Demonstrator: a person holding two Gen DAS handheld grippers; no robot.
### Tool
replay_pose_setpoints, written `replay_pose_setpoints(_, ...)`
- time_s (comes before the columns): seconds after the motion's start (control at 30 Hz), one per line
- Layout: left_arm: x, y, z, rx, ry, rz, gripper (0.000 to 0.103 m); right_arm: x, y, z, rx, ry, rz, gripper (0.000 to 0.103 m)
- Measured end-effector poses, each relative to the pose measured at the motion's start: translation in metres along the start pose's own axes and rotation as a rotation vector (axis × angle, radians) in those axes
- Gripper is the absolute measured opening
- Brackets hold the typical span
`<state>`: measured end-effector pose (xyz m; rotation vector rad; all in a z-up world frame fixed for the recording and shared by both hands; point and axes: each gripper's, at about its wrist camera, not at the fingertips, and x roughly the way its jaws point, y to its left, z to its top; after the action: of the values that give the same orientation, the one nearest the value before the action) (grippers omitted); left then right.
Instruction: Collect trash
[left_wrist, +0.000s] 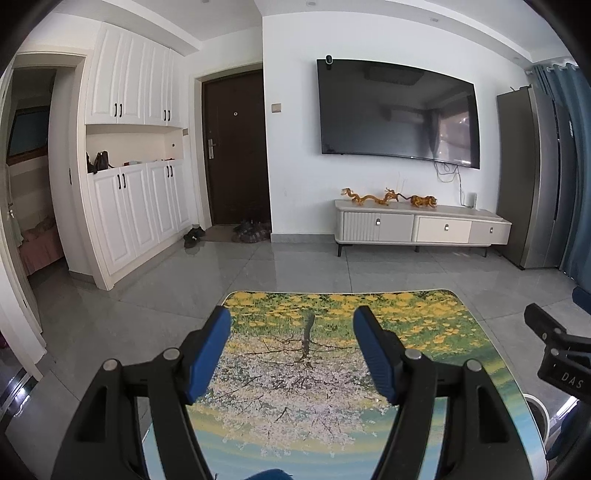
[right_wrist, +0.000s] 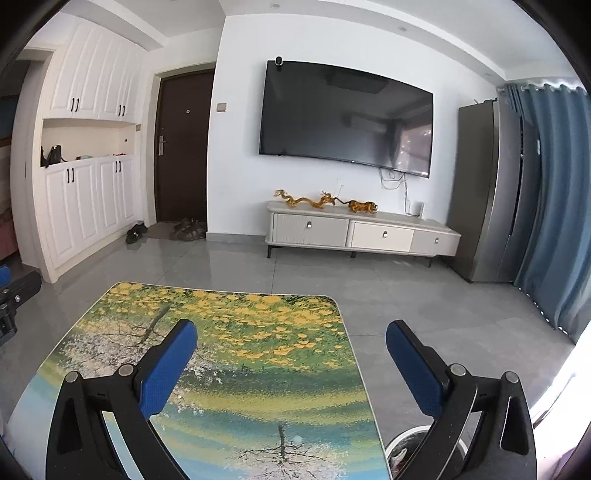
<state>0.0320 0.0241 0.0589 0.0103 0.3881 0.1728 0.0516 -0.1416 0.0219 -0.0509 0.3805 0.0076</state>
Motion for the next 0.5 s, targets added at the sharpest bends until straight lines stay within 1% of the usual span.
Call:
replay_pose_setpoints(0.23, 0.000, -0.004, -0.003, 0.006, 0.004, -0.023, 0.067, 0.004, -0.007, -0.006, 0.025, 0.029, -0.012, 0.103)
replay_pose_setpoints(0.5, -0.003, -0.008, -0.003, 0.022, -0.002, -0.039, 0.067, -0.001, -0.013, -0.008, 0.046, 0.019, -0.023, 0.103)
